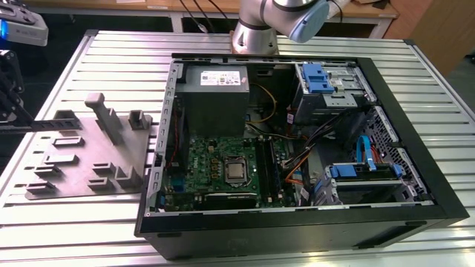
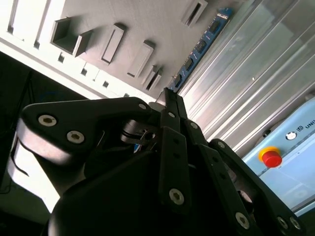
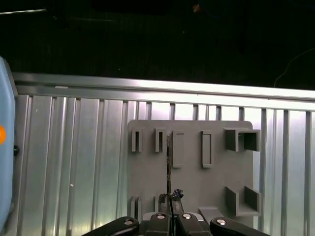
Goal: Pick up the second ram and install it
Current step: 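Pick up the second ram and move it above second insertion slot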
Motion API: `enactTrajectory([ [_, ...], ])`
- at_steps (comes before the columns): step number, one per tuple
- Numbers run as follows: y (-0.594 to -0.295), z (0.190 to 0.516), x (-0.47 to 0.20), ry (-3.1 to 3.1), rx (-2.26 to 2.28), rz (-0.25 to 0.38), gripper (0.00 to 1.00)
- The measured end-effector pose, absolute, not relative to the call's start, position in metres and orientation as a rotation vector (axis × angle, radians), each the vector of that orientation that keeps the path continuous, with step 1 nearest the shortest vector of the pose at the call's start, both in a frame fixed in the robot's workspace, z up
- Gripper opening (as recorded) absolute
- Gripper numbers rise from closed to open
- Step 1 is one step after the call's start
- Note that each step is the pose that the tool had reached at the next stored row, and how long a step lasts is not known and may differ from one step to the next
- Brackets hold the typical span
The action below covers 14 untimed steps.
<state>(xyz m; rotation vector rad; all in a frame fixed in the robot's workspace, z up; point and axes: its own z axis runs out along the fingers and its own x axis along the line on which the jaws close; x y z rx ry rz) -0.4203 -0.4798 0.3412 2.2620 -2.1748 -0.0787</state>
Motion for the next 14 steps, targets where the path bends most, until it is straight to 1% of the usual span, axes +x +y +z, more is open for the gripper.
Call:
enactTrajectory([
  [14, -0.48, 0.365, -0.42, -2.175, 2.262, -0.078, 0.12],
])
